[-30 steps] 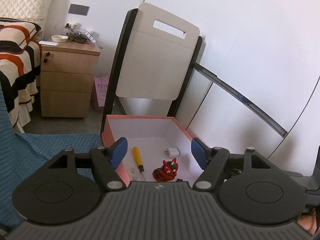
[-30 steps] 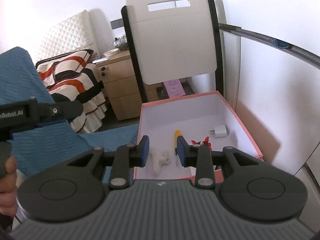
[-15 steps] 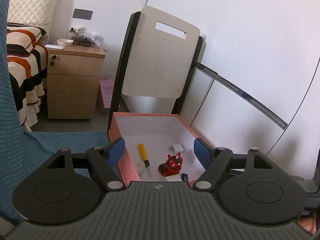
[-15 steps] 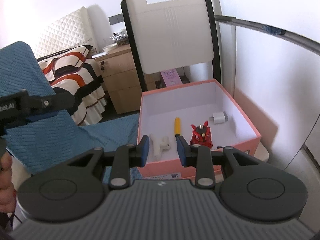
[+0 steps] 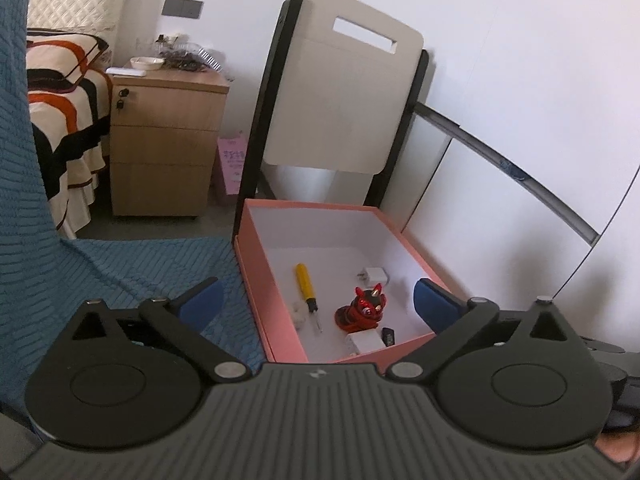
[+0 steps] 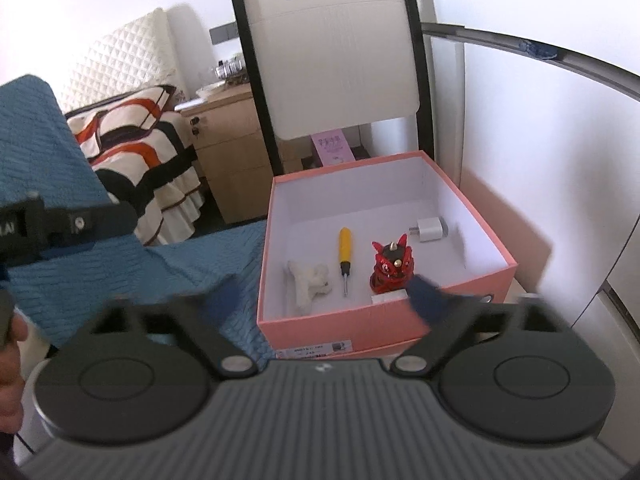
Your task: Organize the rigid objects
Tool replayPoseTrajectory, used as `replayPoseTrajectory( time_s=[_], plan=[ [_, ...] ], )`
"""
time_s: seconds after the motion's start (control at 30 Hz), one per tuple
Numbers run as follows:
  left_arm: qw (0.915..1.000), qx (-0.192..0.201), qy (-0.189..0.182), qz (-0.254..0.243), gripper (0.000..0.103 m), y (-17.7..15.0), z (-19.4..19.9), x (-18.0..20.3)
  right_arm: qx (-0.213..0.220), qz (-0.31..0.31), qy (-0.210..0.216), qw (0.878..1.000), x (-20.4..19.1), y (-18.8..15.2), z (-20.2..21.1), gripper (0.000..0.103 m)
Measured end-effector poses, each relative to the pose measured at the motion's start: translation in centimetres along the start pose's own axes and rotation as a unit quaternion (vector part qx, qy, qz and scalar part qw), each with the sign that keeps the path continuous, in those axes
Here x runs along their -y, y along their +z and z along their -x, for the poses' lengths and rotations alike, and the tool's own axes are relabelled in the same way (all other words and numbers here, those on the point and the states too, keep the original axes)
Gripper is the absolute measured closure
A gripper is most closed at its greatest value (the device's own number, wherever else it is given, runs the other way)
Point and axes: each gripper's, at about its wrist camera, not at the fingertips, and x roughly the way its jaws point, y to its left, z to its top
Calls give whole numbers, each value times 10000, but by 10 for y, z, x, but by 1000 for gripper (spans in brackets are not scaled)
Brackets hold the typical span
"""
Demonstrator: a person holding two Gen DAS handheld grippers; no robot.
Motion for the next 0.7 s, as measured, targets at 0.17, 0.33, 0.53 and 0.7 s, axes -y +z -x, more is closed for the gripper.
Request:
replayPoseTrajectory(
  time_s=[0.17,0.33,0.53,0.7],
  plan=[
    [10000,-14,61,-14,0,0,-2,-2,-12,10,-21,10000,1,1,-1,7],
    [10000,-22,65,46,0,0,-1,-3,-50,8,-21,10000,0,-1,-2,7],
    [9999,-45,-18,121,0,1,-1,-5,-101,-16,-25,9999,1,-1,-4,7],
    [9999,-58,22,116,0,1,-2,-4,-128,-12,-31,9999,2,-2,-5,7]
  ],
)
